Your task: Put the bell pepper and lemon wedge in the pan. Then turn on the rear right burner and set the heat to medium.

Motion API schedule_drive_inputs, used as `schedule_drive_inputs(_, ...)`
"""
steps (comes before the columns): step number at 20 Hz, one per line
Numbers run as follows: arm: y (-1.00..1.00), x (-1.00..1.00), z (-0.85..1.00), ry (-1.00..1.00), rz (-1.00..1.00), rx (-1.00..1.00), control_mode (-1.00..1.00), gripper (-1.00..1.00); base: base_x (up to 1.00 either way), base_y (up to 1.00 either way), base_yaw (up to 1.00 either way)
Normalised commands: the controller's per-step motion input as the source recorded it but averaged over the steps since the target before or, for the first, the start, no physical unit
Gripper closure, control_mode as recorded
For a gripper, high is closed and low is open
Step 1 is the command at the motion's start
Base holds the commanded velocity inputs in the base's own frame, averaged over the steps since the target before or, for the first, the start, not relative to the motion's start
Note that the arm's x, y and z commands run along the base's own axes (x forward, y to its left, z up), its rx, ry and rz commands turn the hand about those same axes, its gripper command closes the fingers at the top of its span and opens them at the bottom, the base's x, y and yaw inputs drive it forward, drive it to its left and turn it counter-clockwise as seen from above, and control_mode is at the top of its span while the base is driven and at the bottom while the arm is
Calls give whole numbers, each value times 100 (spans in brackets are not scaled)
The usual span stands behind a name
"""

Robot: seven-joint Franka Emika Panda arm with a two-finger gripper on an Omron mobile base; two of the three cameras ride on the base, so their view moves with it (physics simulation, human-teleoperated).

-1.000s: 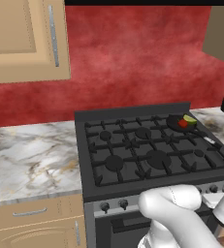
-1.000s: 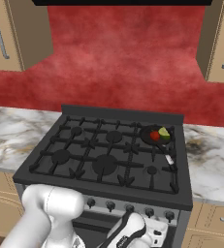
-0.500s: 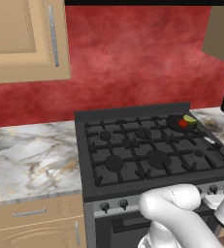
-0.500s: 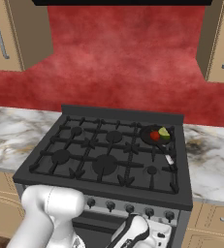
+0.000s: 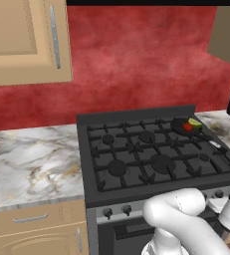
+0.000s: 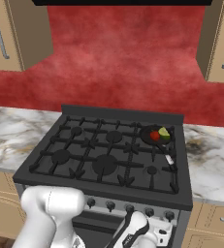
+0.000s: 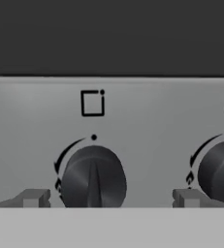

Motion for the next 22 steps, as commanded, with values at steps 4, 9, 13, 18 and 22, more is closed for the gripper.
schedule_drive_inputs(4,0,26,-1,4,0,0,-100,-100,0,0,0)
schedule_drive_inputs(9,0,4,0,0,0,0,-100,-100,0,0,0)
schedule_drive_inputs(13,0,0,0,0,0,0,-100,100,0,0,0)
schedule_drive_inputs(18,0,0,0,0,0,0,-100,100,0,0,0)
schedule_drive_inputs(22,0,0,0,0,0,0,-100,100,0,0,0)
